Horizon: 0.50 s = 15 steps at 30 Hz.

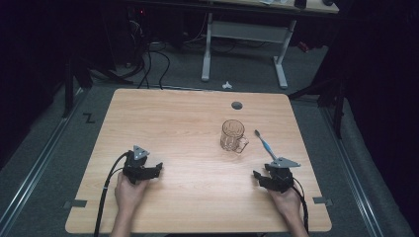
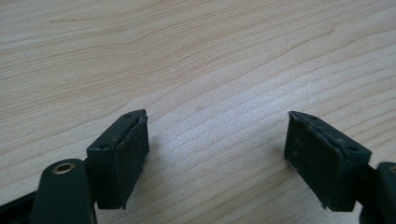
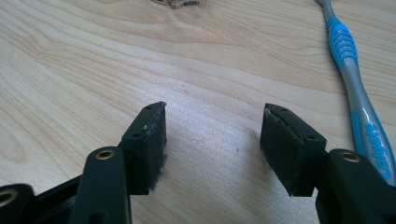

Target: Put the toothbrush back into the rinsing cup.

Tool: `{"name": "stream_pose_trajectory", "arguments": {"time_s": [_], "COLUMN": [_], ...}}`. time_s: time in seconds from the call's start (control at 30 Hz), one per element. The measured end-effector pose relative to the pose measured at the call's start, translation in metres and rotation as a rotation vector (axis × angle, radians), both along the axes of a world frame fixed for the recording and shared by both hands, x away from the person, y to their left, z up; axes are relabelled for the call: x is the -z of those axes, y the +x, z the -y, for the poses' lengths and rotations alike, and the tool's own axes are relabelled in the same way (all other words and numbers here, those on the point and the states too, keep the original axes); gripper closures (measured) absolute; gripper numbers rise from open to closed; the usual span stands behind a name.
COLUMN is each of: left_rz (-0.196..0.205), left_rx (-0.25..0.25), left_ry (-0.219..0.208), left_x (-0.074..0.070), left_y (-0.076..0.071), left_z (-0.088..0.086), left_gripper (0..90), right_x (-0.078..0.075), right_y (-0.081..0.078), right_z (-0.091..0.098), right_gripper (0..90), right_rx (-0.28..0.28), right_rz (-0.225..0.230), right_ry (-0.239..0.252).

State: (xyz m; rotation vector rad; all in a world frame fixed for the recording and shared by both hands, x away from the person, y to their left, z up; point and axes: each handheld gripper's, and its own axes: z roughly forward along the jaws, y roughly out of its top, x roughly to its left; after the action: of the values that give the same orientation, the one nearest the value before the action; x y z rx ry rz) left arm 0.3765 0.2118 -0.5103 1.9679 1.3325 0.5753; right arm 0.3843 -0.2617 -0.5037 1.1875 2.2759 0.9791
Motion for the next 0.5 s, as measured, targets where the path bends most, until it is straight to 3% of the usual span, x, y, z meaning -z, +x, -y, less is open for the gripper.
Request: {"name": "stream_pose_trajectory", "arguments": {"time_s": [0.5], "left_rz": [-0.001], "left_rx": [0.000], "left_ry": [0.002], "left_x": [-0.0001], "left_y": [0.0004], "left_z": [-0.0004], "left_gripper": [22.5], "right_x": [0.0000], "right_y": [0.0006], "right_z": [0.0001], "right_gripper": [40.8], "right_rx": [0.003], "right_rz": [0.000], "right_ry": [0.000]}}
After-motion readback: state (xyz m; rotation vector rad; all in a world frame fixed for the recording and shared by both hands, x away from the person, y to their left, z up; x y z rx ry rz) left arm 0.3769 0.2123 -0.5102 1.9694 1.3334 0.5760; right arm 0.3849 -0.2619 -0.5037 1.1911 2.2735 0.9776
